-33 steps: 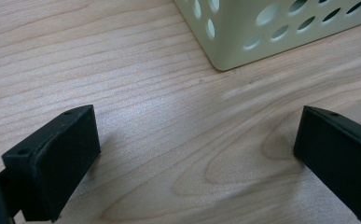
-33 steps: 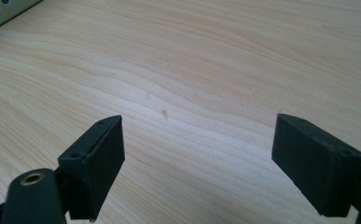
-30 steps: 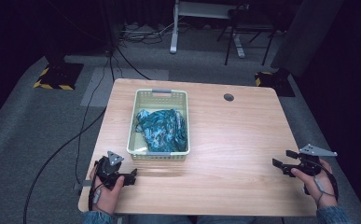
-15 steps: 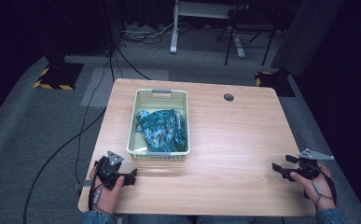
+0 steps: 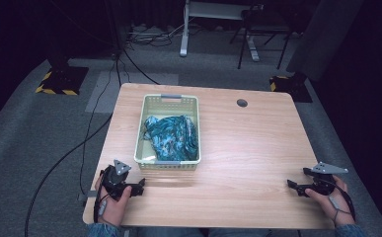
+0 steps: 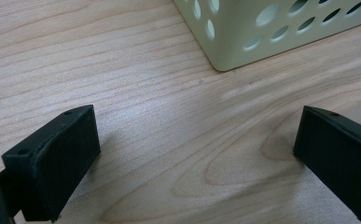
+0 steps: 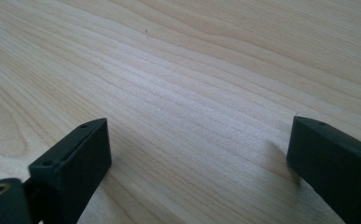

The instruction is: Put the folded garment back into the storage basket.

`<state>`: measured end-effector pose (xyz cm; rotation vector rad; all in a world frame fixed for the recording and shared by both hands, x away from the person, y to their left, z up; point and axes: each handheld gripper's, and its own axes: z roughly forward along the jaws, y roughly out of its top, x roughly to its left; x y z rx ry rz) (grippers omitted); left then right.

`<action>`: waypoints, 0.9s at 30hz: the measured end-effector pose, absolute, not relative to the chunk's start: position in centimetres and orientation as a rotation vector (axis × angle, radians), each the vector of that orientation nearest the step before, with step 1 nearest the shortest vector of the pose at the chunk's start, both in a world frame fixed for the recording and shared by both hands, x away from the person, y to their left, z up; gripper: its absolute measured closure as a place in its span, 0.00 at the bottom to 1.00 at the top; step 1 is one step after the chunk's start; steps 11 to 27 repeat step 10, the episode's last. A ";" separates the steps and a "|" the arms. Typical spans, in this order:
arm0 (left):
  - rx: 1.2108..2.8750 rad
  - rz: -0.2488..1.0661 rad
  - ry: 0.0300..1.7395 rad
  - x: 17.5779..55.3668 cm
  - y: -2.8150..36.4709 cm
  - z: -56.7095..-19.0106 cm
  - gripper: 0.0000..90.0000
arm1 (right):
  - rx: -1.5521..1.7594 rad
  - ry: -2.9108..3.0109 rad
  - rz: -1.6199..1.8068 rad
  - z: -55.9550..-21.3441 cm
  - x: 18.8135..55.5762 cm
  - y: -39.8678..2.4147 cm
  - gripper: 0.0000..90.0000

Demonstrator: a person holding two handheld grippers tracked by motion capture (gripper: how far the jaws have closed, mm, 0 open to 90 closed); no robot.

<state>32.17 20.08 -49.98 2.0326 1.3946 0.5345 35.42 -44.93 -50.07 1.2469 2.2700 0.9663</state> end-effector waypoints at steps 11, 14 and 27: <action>2.032 0.535 1.394 32.2 20.1 -50.0 0.00 | 1.243 2.272 0.970 -50.1 35.4 -45.0 0.07; 2.032 0.535 1.394 32.2 20.1 -50.0 0.00 | 1.243 2.272 0.970 -50.1 35.4 -45.0 0.07; 2.032 0.535 1.394 32.2 20.1 -50.0 0.00 | 1.243 2.272 0.970 -50.1 35.4 -45.0 0.07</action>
